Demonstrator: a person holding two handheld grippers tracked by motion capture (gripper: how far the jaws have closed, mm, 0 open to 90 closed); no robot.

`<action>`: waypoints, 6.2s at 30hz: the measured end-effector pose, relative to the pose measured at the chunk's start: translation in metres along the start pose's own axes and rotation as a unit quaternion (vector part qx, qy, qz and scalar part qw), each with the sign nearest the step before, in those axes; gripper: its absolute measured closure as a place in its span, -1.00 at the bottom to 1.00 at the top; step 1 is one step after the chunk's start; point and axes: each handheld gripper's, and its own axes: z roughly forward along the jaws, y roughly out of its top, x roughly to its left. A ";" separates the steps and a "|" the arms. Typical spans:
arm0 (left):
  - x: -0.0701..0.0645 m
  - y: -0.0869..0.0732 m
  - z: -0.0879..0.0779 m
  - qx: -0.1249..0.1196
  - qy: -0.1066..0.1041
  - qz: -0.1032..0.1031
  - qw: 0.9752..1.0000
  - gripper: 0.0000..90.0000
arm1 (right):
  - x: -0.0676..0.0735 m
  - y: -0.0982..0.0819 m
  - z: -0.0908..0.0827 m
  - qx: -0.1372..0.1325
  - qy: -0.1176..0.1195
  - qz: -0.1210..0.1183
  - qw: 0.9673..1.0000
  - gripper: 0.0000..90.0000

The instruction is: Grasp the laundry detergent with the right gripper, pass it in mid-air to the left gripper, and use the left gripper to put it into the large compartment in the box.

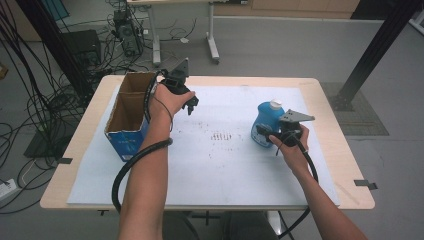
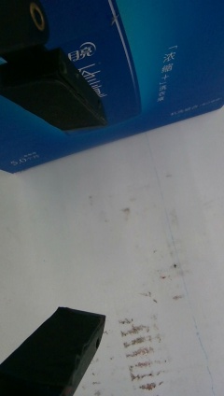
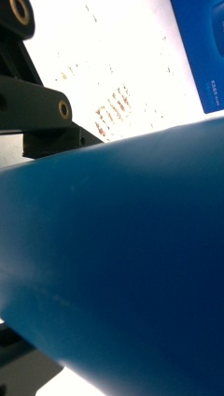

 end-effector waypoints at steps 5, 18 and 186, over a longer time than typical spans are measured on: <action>0.001 0.000 -0.001 0.000 0.001 -0.001 1.000 -0.85 | 0.000 0.000 0.000 0.000 0.000 0.000 1.000 -0.07; 0.002 -0.002 -0.004 -0.002 0.003 -0.002 1.000 -0.85 | 0.000 0.000 0.000 0.000 0.000 -0.002 1.000 -0.07; -0.054 -0.034 -0.147 0.031 -0.044 0.502 0.863 -0.86 | 0.139 0.181 0.081 0.008 0.409 -0.169 0.897 -0.02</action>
